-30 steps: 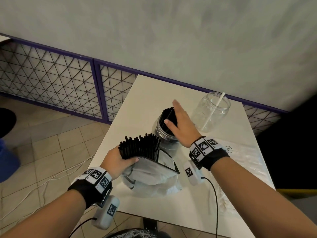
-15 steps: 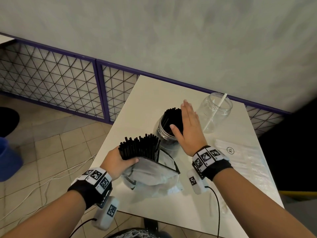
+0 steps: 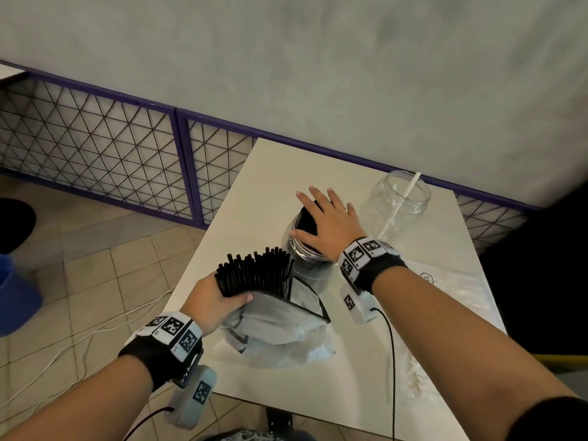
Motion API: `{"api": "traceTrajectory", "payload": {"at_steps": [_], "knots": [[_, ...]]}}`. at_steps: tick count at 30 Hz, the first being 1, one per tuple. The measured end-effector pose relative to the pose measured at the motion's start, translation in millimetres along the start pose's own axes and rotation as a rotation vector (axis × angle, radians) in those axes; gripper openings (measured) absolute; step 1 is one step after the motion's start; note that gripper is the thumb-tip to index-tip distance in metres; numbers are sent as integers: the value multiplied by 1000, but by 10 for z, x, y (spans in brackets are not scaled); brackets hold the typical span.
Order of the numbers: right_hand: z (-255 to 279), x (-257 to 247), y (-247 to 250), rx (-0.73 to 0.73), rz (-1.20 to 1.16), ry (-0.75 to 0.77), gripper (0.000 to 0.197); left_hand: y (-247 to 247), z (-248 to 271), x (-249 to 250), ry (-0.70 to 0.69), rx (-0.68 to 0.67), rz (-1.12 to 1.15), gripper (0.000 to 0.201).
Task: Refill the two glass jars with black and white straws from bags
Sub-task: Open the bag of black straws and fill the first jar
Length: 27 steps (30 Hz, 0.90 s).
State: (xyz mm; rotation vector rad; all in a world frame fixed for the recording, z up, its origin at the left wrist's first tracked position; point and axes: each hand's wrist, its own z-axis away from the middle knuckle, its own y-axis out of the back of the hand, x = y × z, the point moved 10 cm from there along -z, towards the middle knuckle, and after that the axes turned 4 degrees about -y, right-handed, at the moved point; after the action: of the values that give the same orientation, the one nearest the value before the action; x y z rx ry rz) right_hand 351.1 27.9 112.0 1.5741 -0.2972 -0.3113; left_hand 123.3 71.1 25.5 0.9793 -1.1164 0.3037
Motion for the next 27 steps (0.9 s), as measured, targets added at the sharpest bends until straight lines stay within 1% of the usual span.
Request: {"api": "traceTrajectory", "payload": {"at_steps": [2, 6, 9, 11, 12, 14, 15, 16, 17, 18, 20, 22, 23, 24, 25, 27], "knots": [[-38, 4, 29, 47, -62, 1, 68, -2, 2, -16, 12, -1, 10, 38], [-56, 10, 128, 160, -189, 22, 44, -8, 4, -15, 14, -2, 11, 38], [-107, -1, 325, 262, -293, 63, 37, 6, 8, -1, 8, 6, 9, 38], [-148, -3, 426, 305, -269, 86, 36, 10, 2, 7, -4, 5, 10, 40], [-175, 10, 413, 279, -232, 80, 36, 10, -1, 7, -7, 3, 10, 40], [-226, 76, 255, 143, -147, 32, 41, 1, -2, 3, -5, -4, 13, 39], [-236, 116, 167, 71, -130, 7, 44, -2, -1, 4, -3, -7, 14, 39], [-234, 143, 119, 31, -133, -9, 48, -1, 1, 7, -3, -6, 13, 39], [-218, 149, 121, 28, -147, -17, 52, 3, 5, 10, -4, -5, 7, 39], [-191, 143, 176, 58, -174, -19, 57, 5, 7, 9, -6, -3, 1, 39], [-61, 87, 388, 183, -282, -4, 60, 5, 8, -1, -7, -2, -7, 39], [173, -5, 579, 310, -452, 42, 56, -1, 11, -8, -9, -4, -2, 39], [317, -64, 618, 342, -542, 69, 54, -2, 13, -11, -10, -2, 5, 39], [463, -126, 605, 349, -633, 90, 52, -1, 13, -23, -6, -1, 14, 40], [605, -193, 542, 326, -724, 98, 52, -2, 15, -36, 1, -2, 20, 40], [852, -316, 298, 215, -898, 67, 61, -17, 10, -61, 6, -17, 24, 40]]}}
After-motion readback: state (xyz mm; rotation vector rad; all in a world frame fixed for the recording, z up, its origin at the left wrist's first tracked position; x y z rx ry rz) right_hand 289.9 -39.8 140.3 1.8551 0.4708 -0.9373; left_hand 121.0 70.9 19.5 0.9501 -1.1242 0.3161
